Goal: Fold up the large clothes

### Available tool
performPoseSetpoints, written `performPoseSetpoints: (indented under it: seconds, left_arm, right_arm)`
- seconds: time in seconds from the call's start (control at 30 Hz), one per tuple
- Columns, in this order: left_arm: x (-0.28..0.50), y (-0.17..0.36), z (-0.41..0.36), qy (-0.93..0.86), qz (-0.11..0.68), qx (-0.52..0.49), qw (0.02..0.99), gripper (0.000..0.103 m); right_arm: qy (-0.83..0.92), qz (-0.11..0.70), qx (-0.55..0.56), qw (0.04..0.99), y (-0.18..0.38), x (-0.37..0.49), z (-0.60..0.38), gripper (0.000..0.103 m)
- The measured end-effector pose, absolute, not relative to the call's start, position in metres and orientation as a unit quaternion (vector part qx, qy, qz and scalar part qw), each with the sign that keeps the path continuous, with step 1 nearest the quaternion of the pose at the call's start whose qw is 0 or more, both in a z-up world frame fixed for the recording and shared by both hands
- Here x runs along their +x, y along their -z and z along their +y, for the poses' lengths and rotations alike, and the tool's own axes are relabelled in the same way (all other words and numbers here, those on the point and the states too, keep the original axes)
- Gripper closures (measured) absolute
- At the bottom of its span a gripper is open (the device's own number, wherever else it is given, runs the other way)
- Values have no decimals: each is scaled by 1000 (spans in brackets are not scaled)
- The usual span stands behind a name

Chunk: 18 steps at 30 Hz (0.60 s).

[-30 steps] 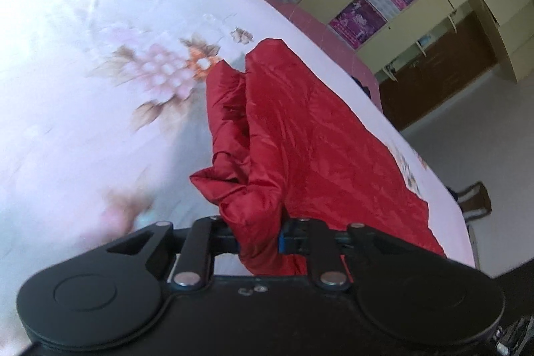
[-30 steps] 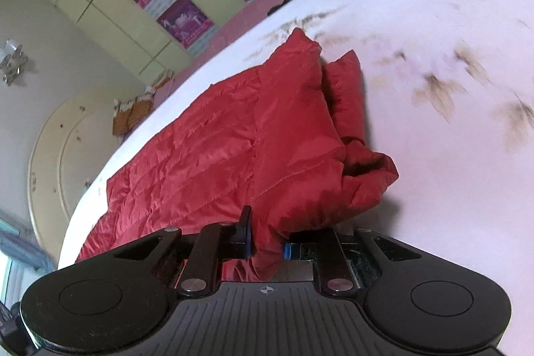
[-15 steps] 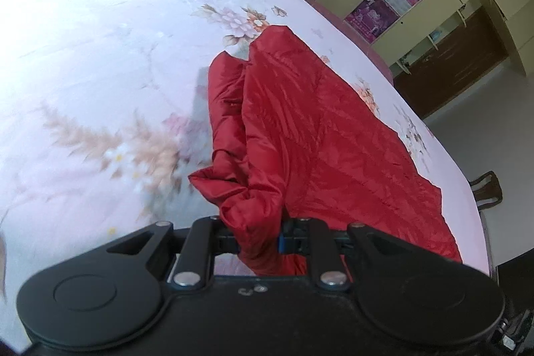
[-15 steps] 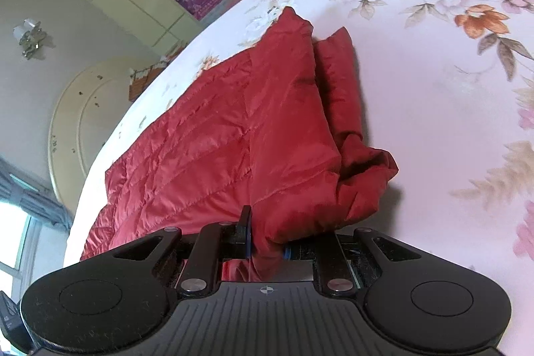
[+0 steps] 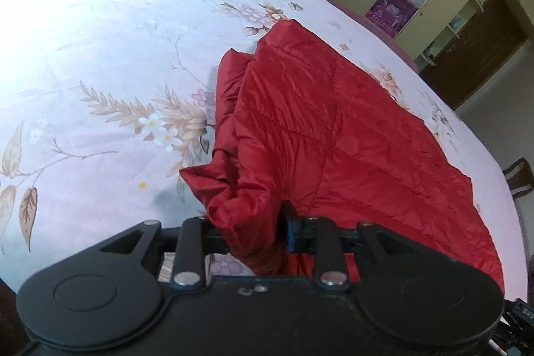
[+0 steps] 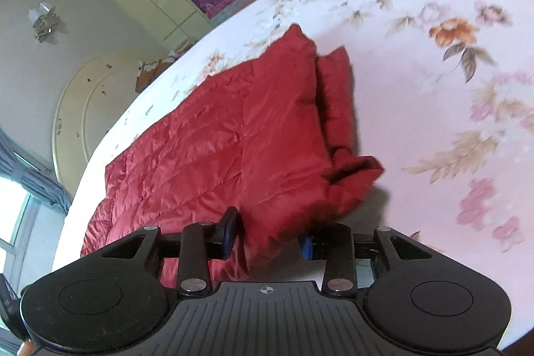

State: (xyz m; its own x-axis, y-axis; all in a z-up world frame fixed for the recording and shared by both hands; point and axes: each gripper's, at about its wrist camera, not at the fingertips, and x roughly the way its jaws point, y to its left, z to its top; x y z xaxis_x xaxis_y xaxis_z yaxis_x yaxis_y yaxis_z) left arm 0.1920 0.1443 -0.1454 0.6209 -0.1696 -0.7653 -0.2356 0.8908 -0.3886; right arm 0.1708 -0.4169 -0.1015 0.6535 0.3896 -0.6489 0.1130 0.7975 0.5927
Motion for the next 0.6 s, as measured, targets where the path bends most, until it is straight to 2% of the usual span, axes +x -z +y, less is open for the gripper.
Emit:
performPoseSetpoints:
  seconds: [0.07,0.1,0.13,0.17,0.2,0.33,0.6]
  left_arm:
    - [193,144,141,-26,435,-231,870,67]
    - [189,146,141,-29,435,-230,870,57]
    - [188,146,140,-36,435,-229,870,48]
    - [185,147,140,-42,432,-229,871,30]
    - [183,148,138,-46,427,-229,874,25]
    - [176,151,133,-40,427,-224,875,25]
    - [182,165,134,-26,427,-284,858,25]
  right_arm:
    - [-74,402,299,862,98,160,-424,62]
    - [-67,398,294,867,94,156,-428,59]
    - [-60,392,288,872,93,148,-430,44]
    - [-52,384,282,878,90,144,-433,31]
    - [-46,376,275,883,87,138,-437,30]
    - [-38,351,239,904,69,128,-442,30]
    - [-91,336,168,922,48,138,-397,31]
